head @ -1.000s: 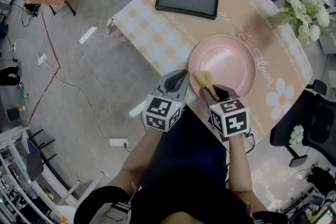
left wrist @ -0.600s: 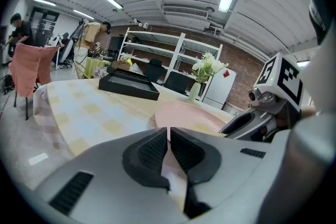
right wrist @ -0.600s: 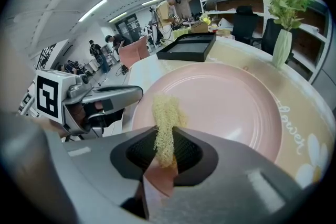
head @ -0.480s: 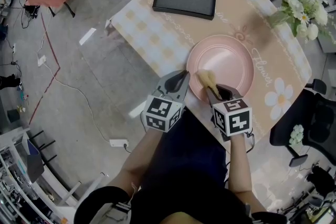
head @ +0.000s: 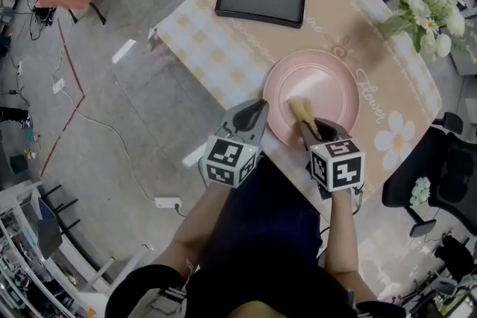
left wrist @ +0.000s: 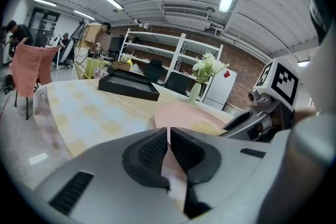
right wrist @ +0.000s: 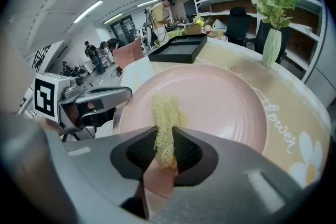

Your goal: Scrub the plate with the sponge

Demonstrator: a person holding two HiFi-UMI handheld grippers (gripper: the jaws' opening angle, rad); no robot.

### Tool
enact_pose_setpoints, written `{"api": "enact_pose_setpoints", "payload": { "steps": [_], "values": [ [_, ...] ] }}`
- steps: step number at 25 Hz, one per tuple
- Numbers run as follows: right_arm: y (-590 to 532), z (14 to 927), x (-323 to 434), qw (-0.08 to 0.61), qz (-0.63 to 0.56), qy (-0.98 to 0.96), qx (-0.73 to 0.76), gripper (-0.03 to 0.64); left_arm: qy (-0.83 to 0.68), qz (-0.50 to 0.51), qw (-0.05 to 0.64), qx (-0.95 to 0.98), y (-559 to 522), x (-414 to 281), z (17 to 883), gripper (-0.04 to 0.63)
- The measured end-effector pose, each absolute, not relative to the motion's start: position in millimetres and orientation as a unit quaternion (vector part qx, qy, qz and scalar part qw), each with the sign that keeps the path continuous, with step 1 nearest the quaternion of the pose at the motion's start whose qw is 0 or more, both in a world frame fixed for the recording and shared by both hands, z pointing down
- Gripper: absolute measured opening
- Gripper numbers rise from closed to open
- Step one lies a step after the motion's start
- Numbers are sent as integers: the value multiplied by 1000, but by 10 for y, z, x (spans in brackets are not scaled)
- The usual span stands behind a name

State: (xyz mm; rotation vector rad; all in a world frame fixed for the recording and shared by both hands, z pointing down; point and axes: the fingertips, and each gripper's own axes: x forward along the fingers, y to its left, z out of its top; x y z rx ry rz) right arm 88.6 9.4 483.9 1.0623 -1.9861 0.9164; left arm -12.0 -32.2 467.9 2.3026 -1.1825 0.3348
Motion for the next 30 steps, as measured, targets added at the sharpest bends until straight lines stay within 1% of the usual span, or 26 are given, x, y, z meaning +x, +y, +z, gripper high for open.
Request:
{"api": "enact_pose_setpoints", "payload": {
  "steps": [30],
  "values": [
    [-102,4850,1495,348,348,-734,469,77,-438,128,257,852,-304,-90,4668,25]
  ]
}}
